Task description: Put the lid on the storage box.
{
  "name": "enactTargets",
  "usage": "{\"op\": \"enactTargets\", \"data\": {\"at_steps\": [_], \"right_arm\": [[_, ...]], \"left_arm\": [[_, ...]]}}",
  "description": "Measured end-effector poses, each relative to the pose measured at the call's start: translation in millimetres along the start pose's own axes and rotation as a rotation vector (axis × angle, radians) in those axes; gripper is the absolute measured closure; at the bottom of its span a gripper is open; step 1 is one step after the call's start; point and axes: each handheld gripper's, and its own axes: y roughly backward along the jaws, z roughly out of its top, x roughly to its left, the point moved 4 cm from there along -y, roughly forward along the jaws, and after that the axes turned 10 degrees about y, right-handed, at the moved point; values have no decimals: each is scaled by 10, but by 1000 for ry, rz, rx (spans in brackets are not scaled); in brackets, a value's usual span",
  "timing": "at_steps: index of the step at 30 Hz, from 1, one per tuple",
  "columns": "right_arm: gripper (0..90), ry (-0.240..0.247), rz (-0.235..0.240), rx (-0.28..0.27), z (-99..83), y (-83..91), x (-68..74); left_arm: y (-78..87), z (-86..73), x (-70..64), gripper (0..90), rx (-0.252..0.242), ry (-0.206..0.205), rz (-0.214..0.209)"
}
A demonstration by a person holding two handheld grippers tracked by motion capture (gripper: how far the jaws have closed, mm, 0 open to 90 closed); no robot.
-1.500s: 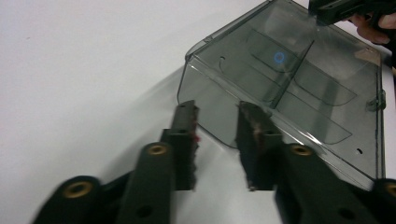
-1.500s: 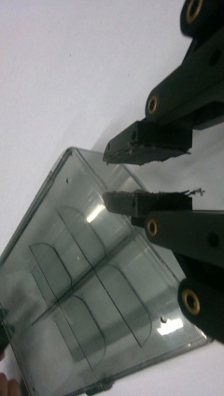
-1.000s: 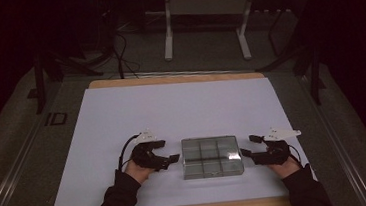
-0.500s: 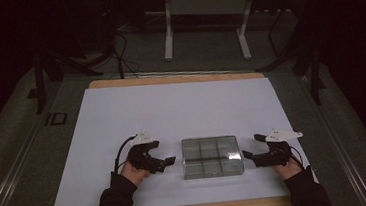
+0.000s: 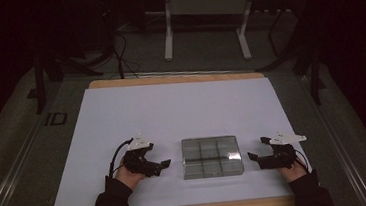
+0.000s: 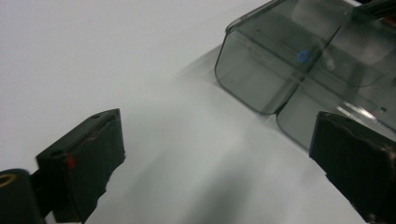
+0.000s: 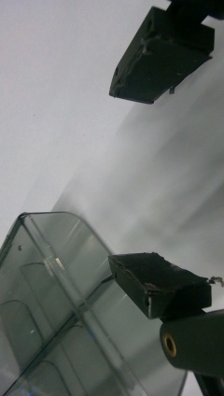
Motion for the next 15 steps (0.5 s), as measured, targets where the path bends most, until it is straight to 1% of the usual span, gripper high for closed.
{"op": "enactTargets", "data": {"at_steps": [5, 6, 7, 9, 12, 15], "right_arm": [[163, -12, -18, 10, -82, 32, -34], [163, -16, -22, 12, -92, 40, -37], [163, -15, -26, 17, -101, 49, -42], [163, -15, -33, 20, -117, 65, -44], [163, -15, -42, 31, -151, 85, -46], [163, -16, -51, 36, -181, 104, -46]], "left_arm": [[28, -55, 27, 37, 6, 17, -2], [33, -63, 30, 37, 6, 16, 5], [42, -75, 38, 37, 7, 11, 20], [57, -92, 48, 37, -1, 17, 16], [90, -122, 62, 37, 0, 13, 32], [119, -149, 68, 37, -3, 25, 33]]}}
